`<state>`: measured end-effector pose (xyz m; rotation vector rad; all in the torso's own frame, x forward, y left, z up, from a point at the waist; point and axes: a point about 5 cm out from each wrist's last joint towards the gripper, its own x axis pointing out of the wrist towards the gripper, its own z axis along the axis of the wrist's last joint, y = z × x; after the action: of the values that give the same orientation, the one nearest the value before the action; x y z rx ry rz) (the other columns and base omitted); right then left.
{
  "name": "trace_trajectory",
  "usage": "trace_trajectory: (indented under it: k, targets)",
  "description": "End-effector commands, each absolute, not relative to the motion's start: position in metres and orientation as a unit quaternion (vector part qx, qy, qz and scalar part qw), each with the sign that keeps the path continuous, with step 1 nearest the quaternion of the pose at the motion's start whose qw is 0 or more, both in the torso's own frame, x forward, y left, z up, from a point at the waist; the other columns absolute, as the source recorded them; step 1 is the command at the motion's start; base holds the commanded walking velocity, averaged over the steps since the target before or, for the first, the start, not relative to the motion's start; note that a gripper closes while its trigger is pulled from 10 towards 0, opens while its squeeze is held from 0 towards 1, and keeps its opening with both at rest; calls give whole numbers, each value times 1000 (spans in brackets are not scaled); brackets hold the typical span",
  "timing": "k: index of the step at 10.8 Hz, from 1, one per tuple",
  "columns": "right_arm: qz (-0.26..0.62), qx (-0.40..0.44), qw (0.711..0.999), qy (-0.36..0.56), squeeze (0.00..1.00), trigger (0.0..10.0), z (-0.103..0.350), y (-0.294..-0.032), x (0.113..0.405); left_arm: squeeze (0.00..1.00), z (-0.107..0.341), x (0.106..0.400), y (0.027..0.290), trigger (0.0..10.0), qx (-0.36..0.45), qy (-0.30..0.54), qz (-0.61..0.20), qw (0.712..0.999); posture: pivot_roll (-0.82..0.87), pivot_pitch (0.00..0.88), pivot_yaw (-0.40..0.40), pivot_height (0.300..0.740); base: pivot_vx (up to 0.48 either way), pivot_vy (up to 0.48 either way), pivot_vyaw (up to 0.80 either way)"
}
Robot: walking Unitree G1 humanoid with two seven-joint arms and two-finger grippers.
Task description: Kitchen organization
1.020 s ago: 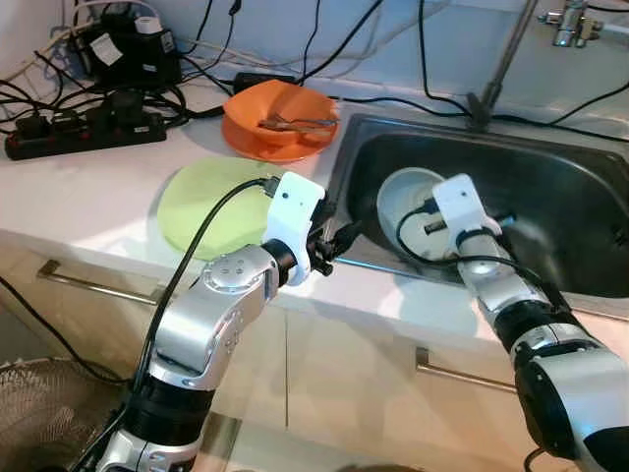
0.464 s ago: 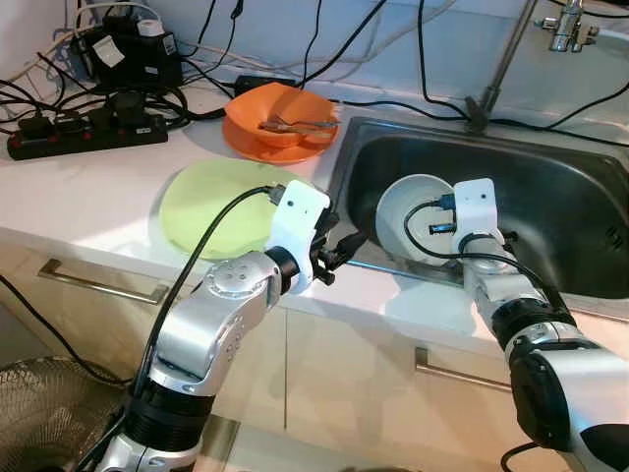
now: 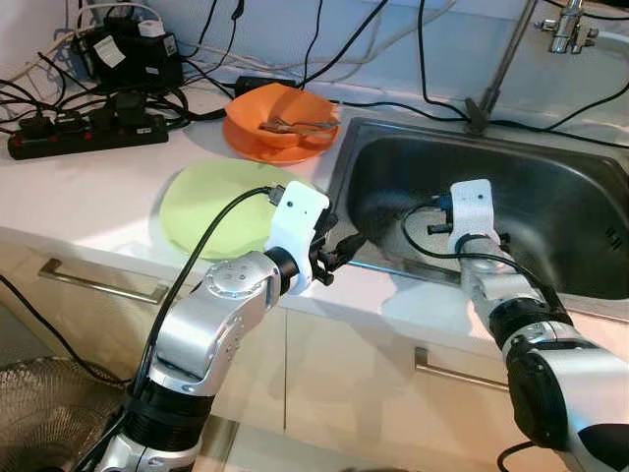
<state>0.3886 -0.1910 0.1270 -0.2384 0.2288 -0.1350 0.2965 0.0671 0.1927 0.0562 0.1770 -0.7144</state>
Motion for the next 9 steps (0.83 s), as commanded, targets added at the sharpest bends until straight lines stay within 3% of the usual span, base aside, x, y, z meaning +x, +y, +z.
trace_trajectory:
  k: [1, 2, 3, 5, 7, 9]
  targets:
    - [-59, -116, 982, 137, 0, 10000, 119, -186, 387, 0, 194, 293, 64, 10000, 30, 85, -356, 930, 285, 33, -56, 740, 0, 0, 0]
    - [-58, -117, 982, 137, 392, 10000, 119, -186, 387, 0, 193, 293, 65, 10000, 30, 85, -355, 930, 286, 34, -57, 740, 0, 0, 0]
    - [-53, -118, 983, 129, 0, 10000, 122, -183, 388, 0, 193, 294, 66, 10000, 31, 85, -352, 932, 284, 36, -58, 740, 0, 0, 0]
    - [-42, -102, 990, 89, 0, 10000, 134, -176, 393, 0, 196, 297, 68, 10000, 31, 70, -333, 940, 280, 40, -58, 740, 0, 0, 0]
    - [-1, -52, 999, 2, 0, 10000, 161, -159, 400, 0, 211, 313, 84, 10000, 30, 9, -249, 968, 272, 43, -55, 740, 0, 0, 0]
    - [40, -21, 997, -57, 0, 10000, 179, -143, 401, 0, 219, 318, 96, 10000, 58, -24, -200, 978, 268, 48, -53, 740, 0, 0, 0]
